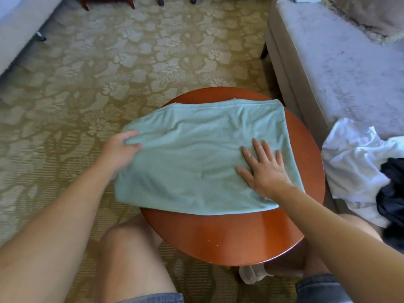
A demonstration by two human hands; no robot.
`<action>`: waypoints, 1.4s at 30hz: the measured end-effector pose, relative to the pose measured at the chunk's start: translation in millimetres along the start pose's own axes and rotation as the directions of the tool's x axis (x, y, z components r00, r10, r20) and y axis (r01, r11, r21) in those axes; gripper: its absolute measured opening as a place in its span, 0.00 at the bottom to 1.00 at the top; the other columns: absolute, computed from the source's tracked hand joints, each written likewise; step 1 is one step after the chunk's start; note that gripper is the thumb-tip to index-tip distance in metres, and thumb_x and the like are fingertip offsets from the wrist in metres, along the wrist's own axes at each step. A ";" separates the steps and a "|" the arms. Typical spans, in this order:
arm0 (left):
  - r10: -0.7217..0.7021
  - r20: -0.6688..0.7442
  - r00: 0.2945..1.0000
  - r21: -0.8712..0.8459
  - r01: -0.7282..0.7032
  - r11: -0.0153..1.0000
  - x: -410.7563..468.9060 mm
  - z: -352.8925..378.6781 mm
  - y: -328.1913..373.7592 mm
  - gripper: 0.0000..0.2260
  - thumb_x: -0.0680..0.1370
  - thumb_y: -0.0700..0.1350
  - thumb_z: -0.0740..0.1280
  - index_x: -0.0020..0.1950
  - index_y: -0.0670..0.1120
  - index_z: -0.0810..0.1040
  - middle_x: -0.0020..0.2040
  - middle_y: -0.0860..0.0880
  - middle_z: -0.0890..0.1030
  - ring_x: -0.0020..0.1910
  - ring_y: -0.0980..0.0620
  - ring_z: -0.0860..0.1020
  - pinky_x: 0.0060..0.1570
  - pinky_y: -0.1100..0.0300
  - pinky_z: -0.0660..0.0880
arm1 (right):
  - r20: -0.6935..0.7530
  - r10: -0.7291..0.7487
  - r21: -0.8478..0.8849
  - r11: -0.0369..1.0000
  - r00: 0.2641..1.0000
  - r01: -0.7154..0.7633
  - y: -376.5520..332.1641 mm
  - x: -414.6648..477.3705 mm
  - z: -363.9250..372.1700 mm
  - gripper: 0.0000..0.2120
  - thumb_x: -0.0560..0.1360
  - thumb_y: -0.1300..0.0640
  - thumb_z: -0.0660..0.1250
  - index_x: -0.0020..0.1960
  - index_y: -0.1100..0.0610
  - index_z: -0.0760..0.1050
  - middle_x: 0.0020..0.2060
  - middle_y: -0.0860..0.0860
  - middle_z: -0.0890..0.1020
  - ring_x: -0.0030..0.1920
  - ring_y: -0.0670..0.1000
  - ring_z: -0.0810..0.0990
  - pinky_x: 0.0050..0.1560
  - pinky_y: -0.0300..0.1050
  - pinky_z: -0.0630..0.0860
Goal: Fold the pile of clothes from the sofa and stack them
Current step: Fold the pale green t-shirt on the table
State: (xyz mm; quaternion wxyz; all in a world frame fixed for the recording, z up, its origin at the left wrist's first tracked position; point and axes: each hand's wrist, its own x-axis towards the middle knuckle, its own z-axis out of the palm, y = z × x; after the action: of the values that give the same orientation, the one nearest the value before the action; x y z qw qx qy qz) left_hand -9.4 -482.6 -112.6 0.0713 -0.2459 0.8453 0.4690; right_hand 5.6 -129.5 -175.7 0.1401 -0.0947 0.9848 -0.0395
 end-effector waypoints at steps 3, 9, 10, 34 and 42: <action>-0.022 0.175 0.984 -0.079 0.036 0.996 -10.6 -21.5 30.9 0.30 0.75 0.32 0.68 0.75 0.49 0.66 0.65 0.47 0.75 0.60 0.48 0.76 0.64 0.53 0.71 | -0.028 -0.030 0.058 0.998 0.999 0.031 -19.7 1.3 4.3 0.35 0.76 0.31 0.44 0.79 0.44 0.47 0.79 0.50 0.42 0.78 0.55 0.38 0.76 0.60 0.39; 0.008 0.411 0.912 0.161 -0.081 0.984 -34.9 -27.3 101.5 0.35 0.75 0.31 0.68 0.77 0.53 0.61 0.68 0.52 0.73 0.64 0.49 0.75 0.66 0.49 0.71 | -0.608 0.202 0.500 0.849 0.767 0.172 -21.5 -33.8 3.6 0.17 0.77 0.49 0.61 0.53 0.61 0.81 0.56 0.57 0.80 0.55 0.58 0.78 0.59 0.48 0.72; -0.004 0.439 0.898 0.206 -0.096 0.974 -36.8 -22.6 111.3 0.36 0.74 0.32 0.69 0.77 0.53 0.61 0.70 0.52 0.72 0.64 0.49 0.75 0.66 0.48 0.71 | -0.584 0.262 0.573 0.803 0.768 0.162 -17.8 -42.9 2.1 0.15 0.77 0.51 0.62 0.53 0.61 0.81 0.52 0.55 0.80 0.51 0.55 0.79 0.55 0.43 0.71; 0.104 0.340 0.935 0.693 -0.324 0.644 -112.3 181.1 32.5 0.34 0.81 0.63 0.52 0.79 0.52 0.38 0.80 0.46 0.39 0.78 0.45 0.40 0.75 0.42 0.45 | -0.021 0.213 0.896 0.438 0.977 -0.076 39.7 -46.5 -20.3 0.28 0.69 0.67 0.61 0.67 0.51 0.71 0.49 0.44 0.80 0.49 0.48 0.78 0.41 0.31 0.72; 0.349 0.306 0.885 0.711 -0.457 0.534 -106.9 181.1 -3.0 0.39 0.77 0.69 0.47 0.79 0.50 0.37 0.79 0.49 0.35 0.77 0.50 0.34 0.75 0.43 0.39 | -0.219 -0.059 0.523 0.836 0.974 0.168 -6.1 -36.3 -42.4 0.18 0.76 0.65 0.60 0.65 0.61 0.76 0.66 0.56 0.76 0.66 0.55 0.74 0.66 0.41 0.65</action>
State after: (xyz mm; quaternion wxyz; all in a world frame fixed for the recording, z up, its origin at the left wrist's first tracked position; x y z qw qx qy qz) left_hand 65.1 -296.6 -176.9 0.1119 0.0402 0.9894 0.0835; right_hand 28.9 -126.2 -124.8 0.0620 -0.1056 0.9355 -0.3313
